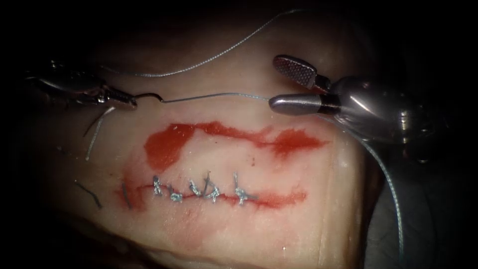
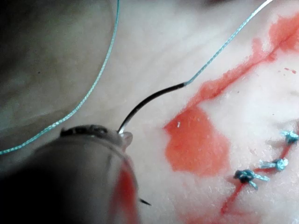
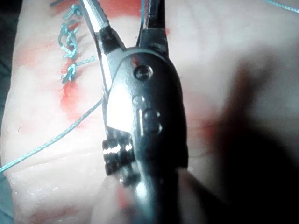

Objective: Wound Closure

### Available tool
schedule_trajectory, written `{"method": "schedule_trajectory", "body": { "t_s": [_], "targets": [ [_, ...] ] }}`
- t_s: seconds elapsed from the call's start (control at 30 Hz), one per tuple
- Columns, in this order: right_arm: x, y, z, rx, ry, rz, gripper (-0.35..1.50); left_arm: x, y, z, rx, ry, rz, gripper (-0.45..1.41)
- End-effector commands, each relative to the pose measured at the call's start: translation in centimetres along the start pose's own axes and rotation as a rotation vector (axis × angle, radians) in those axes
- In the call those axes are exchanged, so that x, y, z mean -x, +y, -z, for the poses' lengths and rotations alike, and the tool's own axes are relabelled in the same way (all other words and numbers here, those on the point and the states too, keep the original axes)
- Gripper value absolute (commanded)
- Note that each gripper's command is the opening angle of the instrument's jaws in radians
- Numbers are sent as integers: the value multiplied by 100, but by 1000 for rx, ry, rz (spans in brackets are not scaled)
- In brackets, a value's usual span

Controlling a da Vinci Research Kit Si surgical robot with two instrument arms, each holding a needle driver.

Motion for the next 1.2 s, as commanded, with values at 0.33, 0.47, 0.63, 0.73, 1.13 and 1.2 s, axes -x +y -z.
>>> {"method": "schedule_trajectory", "body": {
  "t_s": [0.33,0.47,0.63,0.73,1.13,1.2],
  "targets": [
    [7,51,-43,68,-36,-74,134,8,-43,-30,-3,-53,282,-45],
    [-1,56,-52,66,-37,-92,134,7,-48,-42,-36,-62,318,-45],
    [-22,40,-53,4,-40,-167,134,10,-62,-46,-315,-183,312,-45],
    [-29,31,-49,-37,-45,-206,135,12,-72,-47,-341,-195,313,-45],
    [-85,-21,-23,-231,-104,-379,120,35,-122,-36,-418,-378,382,-45],
    [-87,-21,-25,-232,-101,-387,120,35,-124,-37,-414,-382,384,-45]
  ]
}}
